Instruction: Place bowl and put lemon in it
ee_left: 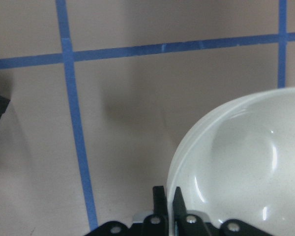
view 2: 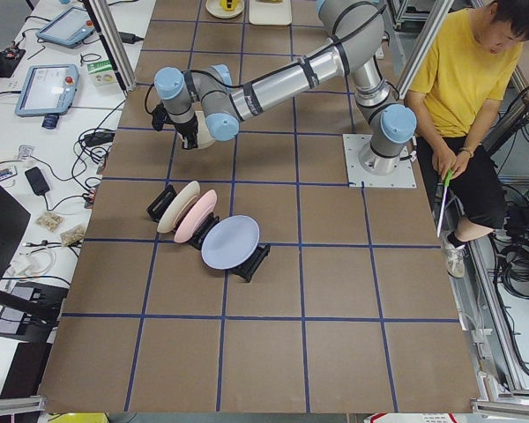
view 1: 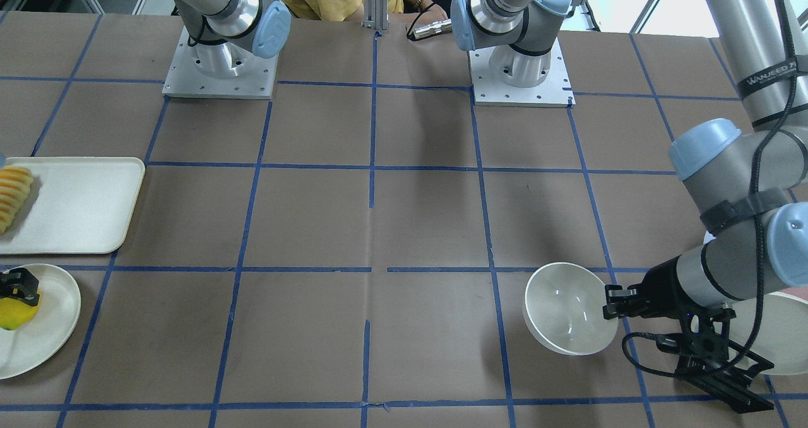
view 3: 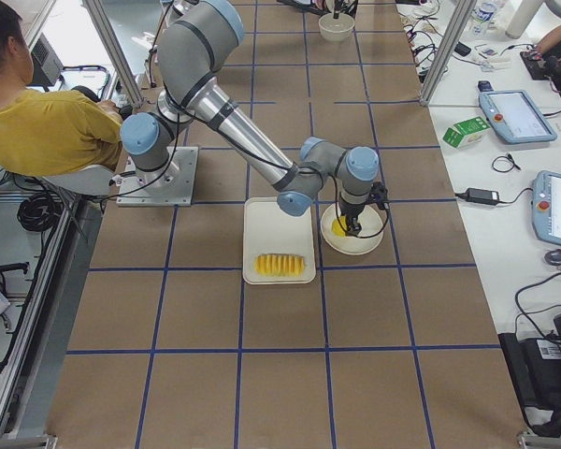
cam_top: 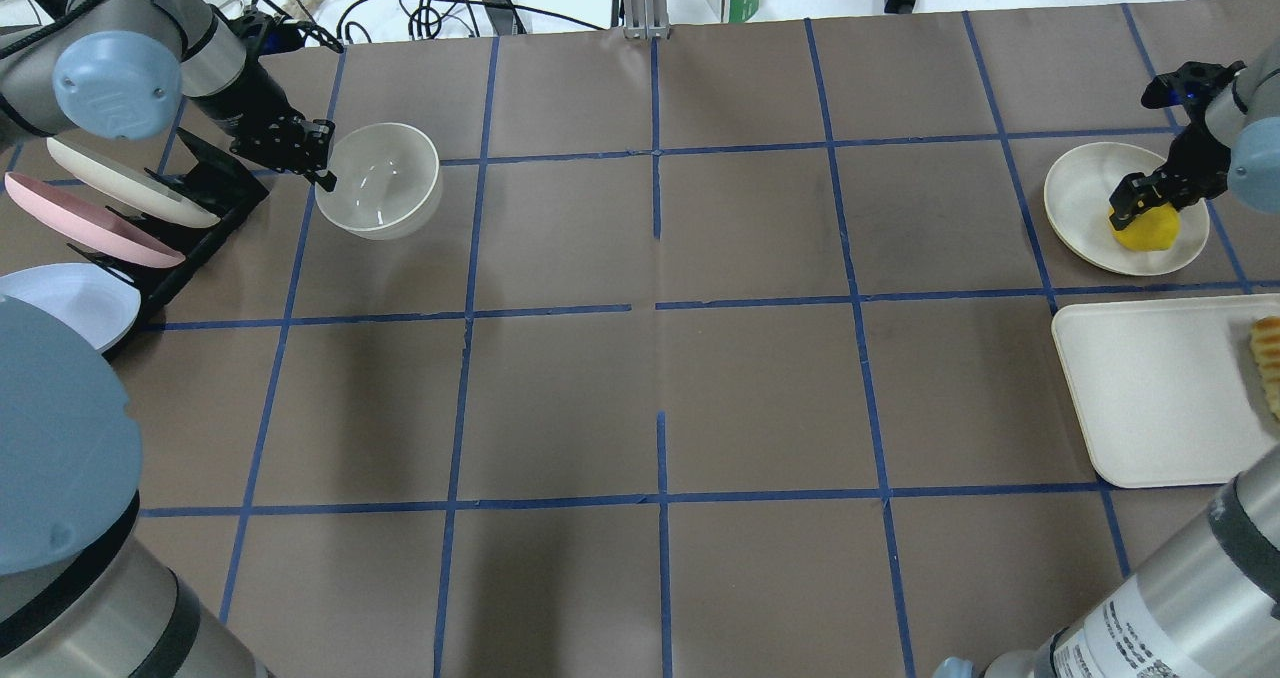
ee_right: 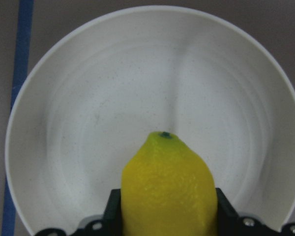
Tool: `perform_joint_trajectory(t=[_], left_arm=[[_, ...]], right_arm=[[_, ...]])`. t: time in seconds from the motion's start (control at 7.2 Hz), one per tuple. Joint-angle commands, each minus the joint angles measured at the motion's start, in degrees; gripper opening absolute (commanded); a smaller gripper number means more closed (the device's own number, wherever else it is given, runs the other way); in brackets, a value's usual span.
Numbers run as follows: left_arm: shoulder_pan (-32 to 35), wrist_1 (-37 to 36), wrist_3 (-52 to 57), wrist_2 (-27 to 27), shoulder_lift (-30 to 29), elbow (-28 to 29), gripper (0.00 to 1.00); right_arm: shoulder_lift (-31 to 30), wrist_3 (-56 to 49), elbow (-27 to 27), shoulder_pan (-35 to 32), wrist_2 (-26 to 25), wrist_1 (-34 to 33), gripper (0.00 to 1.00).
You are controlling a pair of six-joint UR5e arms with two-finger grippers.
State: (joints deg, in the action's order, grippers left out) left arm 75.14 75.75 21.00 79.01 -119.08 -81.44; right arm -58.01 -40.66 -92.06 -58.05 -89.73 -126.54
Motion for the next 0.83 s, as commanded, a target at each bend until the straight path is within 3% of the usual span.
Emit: perform_joint_trajectory(t=[0.0, 0.28, 0.56, 0.69], left_arm=[[6.99, 0.03, -10.81, -6.85, 2.61, -5.11, 0.0], [16.4, -10.31, -22.7, -6.68, 3.06, -10.02, 0.0], [24.23, -26.89, -30.65, 2.23, 2.45, -17.23, 0.0], [25.57, -28.45, -30.84, 2.98, 3.14, -18.31, 0.0]], right_arm=[[-2.43, 0.14, 0.13, 0.92, -0.35, 2.69, 0.0], [-6.47, 3.11, 0.13, 0.31, -0.18, 6.01, 0.0], [-11.39, 9.43, 0.21, -3.71, -0.18, 11.55, 0.0], [-14.03, 12.59, 0.21, -6.87, -0.09, 13.75, 0.0]])
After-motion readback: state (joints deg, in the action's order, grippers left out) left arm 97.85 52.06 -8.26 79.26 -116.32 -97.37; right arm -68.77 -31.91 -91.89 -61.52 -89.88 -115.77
